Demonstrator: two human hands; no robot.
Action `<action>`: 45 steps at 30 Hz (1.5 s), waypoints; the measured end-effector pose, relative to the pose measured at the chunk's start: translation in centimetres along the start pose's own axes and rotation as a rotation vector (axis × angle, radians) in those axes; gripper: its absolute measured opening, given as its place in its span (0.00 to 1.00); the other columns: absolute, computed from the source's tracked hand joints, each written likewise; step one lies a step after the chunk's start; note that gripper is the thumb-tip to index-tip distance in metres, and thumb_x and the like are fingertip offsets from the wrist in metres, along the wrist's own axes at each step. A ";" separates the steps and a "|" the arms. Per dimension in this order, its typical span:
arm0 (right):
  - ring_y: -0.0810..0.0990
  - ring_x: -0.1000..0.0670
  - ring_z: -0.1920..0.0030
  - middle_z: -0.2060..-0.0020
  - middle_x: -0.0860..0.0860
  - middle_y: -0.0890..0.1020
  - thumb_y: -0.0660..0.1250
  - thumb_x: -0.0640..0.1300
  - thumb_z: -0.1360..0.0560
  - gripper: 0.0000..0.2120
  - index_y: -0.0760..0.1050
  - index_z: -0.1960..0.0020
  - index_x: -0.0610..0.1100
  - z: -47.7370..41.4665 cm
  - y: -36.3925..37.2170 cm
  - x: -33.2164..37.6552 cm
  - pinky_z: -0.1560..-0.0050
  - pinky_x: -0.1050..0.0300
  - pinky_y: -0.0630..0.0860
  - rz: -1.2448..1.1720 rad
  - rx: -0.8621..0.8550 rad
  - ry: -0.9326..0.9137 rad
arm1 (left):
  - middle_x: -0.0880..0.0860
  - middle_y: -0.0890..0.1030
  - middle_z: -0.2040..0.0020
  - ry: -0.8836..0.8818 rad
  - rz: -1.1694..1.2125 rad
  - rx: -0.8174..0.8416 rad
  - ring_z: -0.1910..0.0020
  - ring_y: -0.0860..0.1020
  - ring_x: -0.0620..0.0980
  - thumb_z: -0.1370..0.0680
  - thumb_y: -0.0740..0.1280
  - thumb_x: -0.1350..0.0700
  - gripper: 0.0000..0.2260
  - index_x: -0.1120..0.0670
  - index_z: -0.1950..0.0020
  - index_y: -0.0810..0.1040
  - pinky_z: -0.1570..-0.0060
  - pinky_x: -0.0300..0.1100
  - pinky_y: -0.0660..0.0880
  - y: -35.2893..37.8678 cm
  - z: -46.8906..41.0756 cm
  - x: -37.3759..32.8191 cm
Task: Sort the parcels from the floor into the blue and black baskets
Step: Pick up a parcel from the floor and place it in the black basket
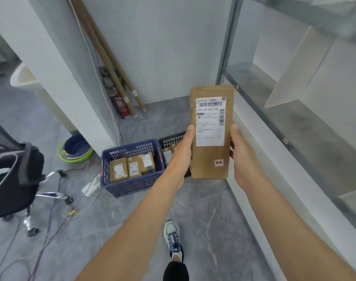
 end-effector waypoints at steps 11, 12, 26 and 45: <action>0.78 0.61 0.51 0.52 0.65 0.81 0.51 0.63 0.13 0.16 0.76 0.41 0.62 -18.7 6.8 -0.2 0.57 0.62 0.71 0.076 -0.021 0.242 | 0.36 0.82 0.51 -0.165 0.016 -0.038 0.51 0.79 0.35 0.16 0.53 0.33 0.18 0.36 0.41 0.79 0.51 0.38 0.74 -5.5 -19.7 -1.1; 0.78 0.61 0.51 0.53 0.65 0.81 0.51 0.63 0.13 0.16 0.77 0.43 0.62 -20.1 7.2 -0.2 0.57 0.62 0.71 0.078 -0.019 0.257 | 0.36 0.82 0.50 -0.176 0.016 -0.038 0.49 0.79 0.36 0.16 0.53 0.33 0.18 0.36 0.42 0.79 0.47 0.40 0.75 -5.7 -21.1 -1.2; 0.84 0.55 0.48 0.46 0.55 0.86 0.52 0.63 0.13 0.22 0.80 0.35 0.55 -42.1 7.2 -5.6 0.56 0.56 0.75 0.152 0.051 0.472 | 0.42 0.82 0.38 -0.366 0.050 -0.111 0.39 0.78 0.42 0.15 0.52 0.34 0.18 0.37 0.36 0.78 0.28 0.55 0.71 -4.2 -41.4 1.3; 0.80 0.51 0.37 0.40 0.57 0.84 0.52 0.65 0.15 0.20 0.78 0.36 0.59 -66.0 6.1 -29.3 0.36 0.45 0.75 0.333 0.190 0.751 | 0.47 0.78 0.29 -0.741 0.074 -0.187 0.31 0.76 0.52 0.22 0.53 0.26 0.33 0.43 0.24 0.71 0.27 0.58 0.67 -4.6 -66.2 22.8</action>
Point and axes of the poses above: each hand's wrist, its own z-axis away from the middle knuckle, its own y-axis out of the palm, x = y × z, the point moved 1 cm from there along -z, towards the middle knuckle
